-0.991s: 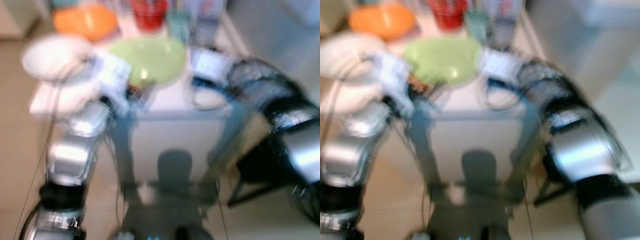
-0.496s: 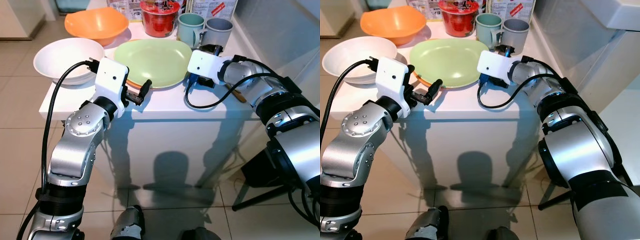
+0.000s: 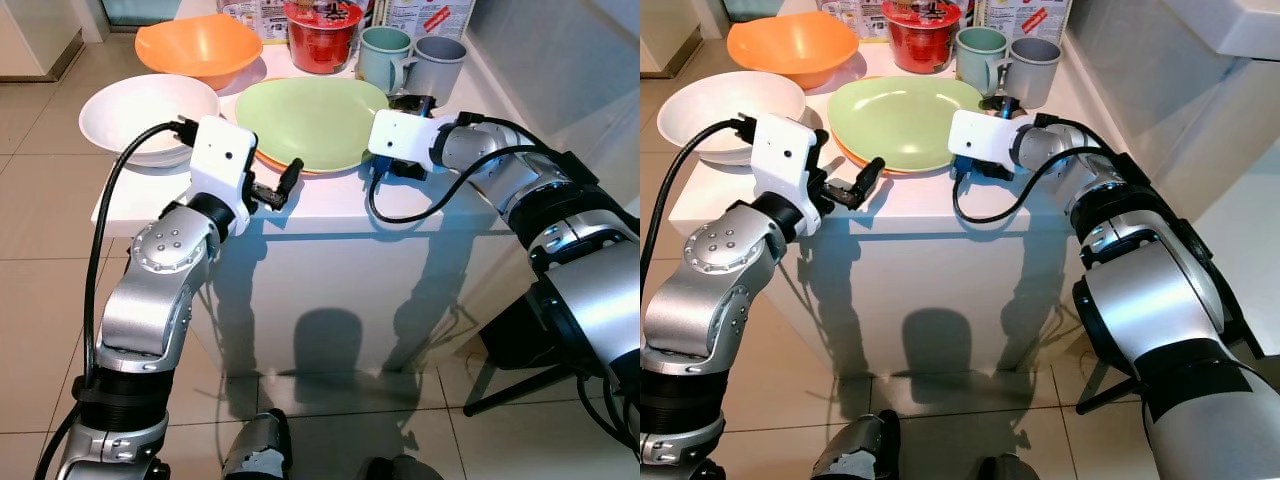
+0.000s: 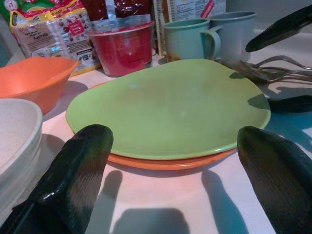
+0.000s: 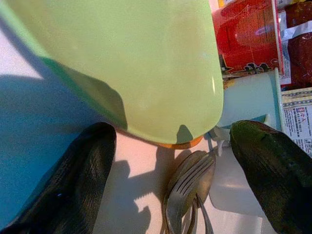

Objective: Setting the table

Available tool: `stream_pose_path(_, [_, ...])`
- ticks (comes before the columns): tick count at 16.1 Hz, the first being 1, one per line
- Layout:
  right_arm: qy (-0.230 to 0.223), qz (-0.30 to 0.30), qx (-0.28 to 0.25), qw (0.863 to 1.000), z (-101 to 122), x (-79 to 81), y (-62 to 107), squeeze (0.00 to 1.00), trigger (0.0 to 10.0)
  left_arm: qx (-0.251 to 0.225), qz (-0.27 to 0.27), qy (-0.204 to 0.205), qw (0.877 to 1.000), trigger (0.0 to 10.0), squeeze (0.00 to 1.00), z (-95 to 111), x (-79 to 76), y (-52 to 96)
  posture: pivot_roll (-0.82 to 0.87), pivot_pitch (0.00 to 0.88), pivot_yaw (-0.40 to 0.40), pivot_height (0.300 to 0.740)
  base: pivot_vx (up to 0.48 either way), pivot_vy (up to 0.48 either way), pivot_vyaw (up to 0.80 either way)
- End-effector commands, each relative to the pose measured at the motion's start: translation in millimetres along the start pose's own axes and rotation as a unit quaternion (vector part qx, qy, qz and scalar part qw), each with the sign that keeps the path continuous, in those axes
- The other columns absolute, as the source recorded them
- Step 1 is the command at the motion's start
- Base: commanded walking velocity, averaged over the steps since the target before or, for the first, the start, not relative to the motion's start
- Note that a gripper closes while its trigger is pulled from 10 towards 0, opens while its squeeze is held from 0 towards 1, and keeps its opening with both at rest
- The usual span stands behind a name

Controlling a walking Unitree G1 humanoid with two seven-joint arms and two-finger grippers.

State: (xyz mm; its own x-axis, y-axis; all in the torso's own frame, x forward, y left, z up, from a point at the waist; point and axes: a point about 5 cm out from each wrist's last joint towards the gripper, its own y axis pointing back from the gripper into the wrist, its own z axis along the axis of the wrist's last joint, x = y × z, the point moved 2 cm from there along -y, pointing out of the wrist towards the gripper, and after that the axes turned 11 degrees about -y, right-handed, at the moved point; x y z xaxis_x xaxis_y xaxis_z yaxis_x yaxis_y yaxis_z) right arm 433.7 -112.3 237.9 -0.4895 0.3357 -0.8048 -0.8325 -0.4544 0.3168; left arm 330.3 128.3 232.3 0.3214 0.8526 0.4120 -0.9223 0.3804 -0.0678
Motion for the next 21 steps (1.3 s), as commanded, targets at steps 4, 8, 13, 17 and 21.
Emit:
stream_pose_path(4, [0.018, 0.021, 0.02, 0.999, -5.5, 6.7, -1.0, 0.0, 10.0, -0.011, -0.001, 0.001, 1.0, 10.0, 0.0, 5.4, -3.4, 1.0, 0.21, 0.143, -0.041, 0.74, 0.0, 0.0, 0.0])
stream_pose_path(8, [0.017, 0.015, 0.016, 1.0, -2.3, 5.9, -2.1, 0.0, 0.0, -0.011, 0.002, 0.002, 1.0, 10.0, 0.0, 6.1, -2.8, 1.5, 0.21, 0.142, -0.042, 0.74, 0.0, 0.0, 0.0])
stream_pose_path(13, [0.01, 0.018, 0.006, 1.0, 1.4, 8.3, -3.7, 0.0, 0.0, -0.014, 0.005, 0.002, 1.0, 10.0, 0.0, 8.1, -2.0, 2.3, 0.21, 0.138, -0.04, 0.74, 0.0, 0.0, 0.0])
stream_pose_path(17, [-0.003, 0.012, -0.007, 1.0, 4.1, 6.8, -3.4, 0.0, 0.0, -0.014, 0.007, 0.006, 1.0, 10.0, 0.0, 8.8, -2.9, 3.2, 0.22, 0.139, -0.044, 0.74, 0.0, 0.0, 0.0])
stream_pose_path(21, [-0.046, 0.005, -0.021, 0.999, 7.4, 3.1, -3.1, 0.0, 0.0, -0.015, 0.009, 0.01, 1.0, 10.0, 0.0, 9.2, -3.6, 3.4, 0.22, 0.143, -0.046, 0.74, 0.0, 0.0, 0.0])
